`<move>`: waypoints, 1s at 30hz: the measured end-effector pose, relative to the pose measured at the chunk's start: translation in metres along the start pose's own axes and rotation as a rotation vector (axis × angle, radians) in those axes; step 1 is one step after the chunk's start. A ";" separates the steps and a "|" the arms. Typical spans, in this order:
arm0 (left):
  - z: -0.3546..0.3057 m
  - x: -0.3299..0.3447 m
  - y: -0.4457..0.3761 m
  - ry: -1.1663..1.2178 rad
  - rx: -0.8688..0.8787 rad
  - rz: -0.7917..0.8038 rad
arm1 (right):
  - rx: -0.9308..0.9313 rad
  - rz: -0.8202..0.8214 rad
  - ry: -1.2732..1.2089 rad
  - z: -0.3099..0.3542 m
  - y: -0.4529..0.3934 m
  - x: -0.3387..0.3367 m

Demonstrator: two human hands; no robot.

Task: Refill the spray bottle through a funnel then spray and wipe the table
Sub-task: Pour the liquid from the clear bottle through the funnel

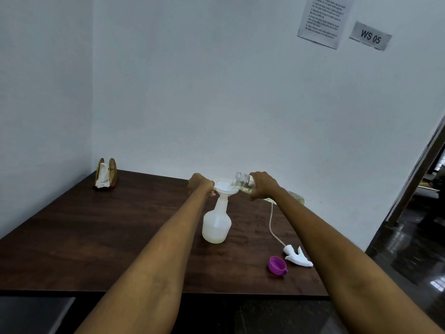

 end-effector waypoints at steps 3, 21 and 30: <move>0.001 0.000 -0.001 -0.001 0.001 -0.001 | 0.002 0.002 -0.004 0.000 0.001 0.000; -0.001 0.001 0.000 -0.014 0.011 -0.023 | -0.003 0.002 -0.025 0.000 0.002 0.001; -0.001 0.002 -0.001 -0.020 0.016 -0.043 | -0.007 0.004 -0.035 0.005 0.000 0.002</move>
Point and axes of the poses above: each hand's wrist, its own y-axis away from the middle knuckle, its own x-axis out of the palm, z = x × y, the point moved 5 cm from there along -y, towards the middle knuckle, and after that the axes turned 1 degree about y, right-handed, at the moved point
